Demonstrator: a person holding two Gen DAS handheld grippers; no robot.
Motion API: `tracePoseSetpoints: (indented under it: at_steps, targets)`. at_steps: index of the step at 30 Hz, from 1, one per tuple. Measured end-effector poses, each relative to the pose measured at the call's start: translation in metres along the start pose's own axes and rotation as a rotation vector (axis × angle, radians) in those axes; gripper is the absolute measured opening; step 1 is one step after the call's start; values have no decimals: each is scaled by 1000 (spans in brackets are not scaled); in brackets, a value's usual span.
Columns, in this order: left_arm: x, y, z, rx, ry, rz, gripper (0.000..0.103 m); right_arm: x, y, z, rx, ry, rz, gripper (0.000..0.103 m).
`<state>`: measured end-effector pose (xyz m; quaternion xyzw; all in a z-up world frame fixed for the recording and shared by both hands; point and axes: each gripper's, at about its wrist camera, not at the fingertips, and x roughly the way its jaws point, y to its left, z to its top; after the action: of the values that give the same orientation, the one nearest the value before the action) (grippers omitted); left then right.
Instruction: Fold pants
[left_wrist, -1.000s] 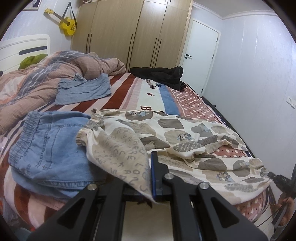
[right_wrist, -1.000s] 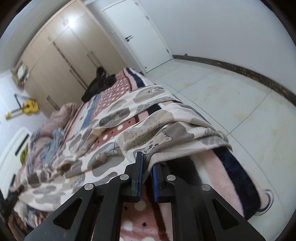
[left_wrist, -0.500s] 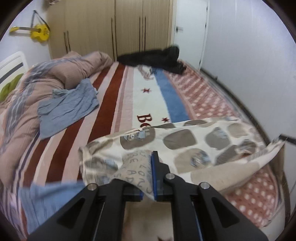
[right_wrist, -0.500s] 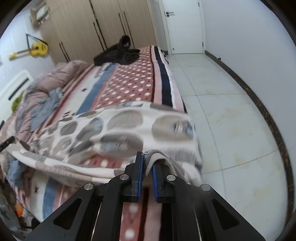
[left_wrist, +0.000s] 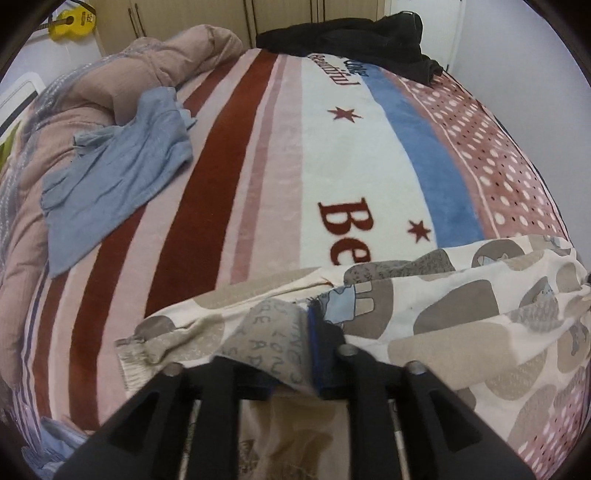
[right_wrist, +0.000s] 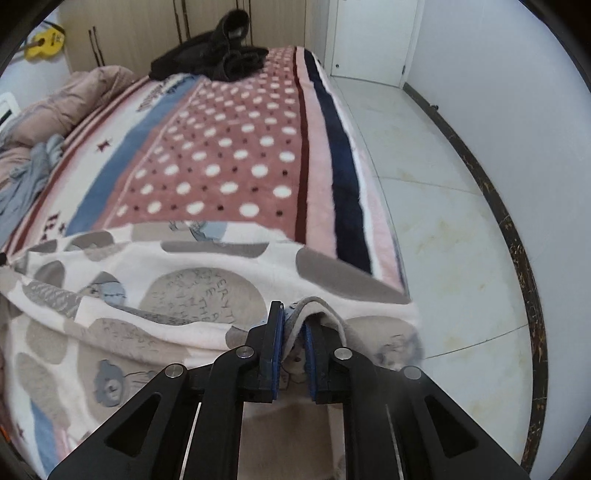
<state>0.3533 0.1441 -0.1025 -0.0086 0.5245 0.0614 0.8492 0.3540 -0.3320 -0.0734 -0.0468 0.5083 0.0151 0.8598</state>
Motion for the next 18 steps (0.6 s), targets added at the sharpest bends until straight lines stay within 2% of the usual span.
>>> tracePoseSetpoints:
  at_steps: [1,2,3,7,8,9,10,11,14,18]
  targets:
    - [-7,-2,-1,10,-14,-5,53,4,1,-3,-1,1,6,27]
    - [-16,-2,-3,17,-42,-3,64,4,1,-7,-1,-6,25,35]
    - [-24,-3,-3,23,-65,-2,71,2,0,-9,4,-17,39,49]
    - [-74,0,-9,36,-136,-36,71,-29,-3,-21,20,-96,86,53]
    - [-87,2,-11,48,-154,-24,74,-42,-5,-26,21,-123,100,54]
    - [-95,4,-13,58,-169,-2,86,-52,-6,-31,20,-140,112,58]
    - [-110,7,-18,80,-209,64,94,-61,-7,-37,18,-157,124,60]
    - [-119,12,-21,101,-233,107,96,-72,-9,-43,15,-173,137,60]
    - [-130,25,-30,141,-232,165,96,-97,-14,-68,8,-201,173,60]
    - [-120,36,-50,220,-179,187,96,-115,-19,-99,4,-214,210,60]
